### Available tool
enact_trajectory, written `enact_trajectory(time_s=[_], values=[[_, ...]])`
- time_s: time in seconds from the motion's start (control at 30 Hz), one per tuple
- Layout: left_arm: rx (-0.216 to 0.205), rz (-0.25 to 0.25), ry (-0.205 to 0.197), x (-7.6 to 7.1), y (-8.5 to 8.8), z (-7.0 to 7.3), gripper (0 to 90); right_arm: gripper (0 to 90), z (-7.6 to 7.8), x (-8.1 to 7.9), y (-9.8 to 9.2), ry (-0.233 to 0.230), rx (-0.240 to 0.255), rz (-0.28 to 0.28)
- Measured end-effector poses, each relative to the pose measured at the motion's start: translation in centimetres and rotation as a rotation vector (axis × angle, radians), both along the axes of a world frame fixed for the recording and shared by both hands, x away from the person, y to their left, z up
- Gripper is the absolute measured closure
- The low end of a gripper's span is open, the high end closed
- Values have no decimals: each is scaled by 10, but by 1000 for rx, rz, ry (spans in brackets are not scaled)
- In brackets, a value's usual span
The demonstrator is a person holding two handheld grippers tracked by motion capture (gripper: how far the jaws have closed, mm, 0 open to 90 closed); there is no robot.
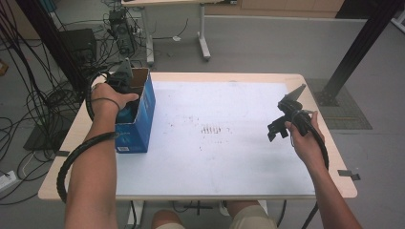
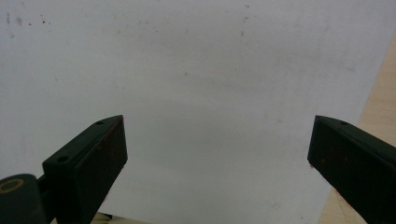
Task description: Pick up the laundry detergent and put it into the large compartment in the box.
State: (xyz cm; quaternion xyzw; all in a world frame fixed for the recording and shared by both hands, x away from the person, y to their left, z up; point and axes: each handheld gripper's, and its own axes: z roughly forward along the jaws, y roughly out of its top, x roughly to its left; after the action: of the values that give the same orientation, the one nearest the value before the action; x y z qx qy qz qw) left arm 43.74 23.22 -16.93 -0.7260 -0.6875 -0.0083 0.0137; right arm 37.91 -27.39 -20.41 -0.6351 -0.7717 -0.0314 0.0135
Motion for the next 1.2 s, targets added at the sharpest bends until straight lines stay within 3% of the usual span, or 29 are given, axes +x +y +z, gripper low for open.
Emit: enact_trajectory(time_s=[1.2], values=[[-8,11,-12,-2,4,-1,372,49,0,0,2,-1,1,1]])
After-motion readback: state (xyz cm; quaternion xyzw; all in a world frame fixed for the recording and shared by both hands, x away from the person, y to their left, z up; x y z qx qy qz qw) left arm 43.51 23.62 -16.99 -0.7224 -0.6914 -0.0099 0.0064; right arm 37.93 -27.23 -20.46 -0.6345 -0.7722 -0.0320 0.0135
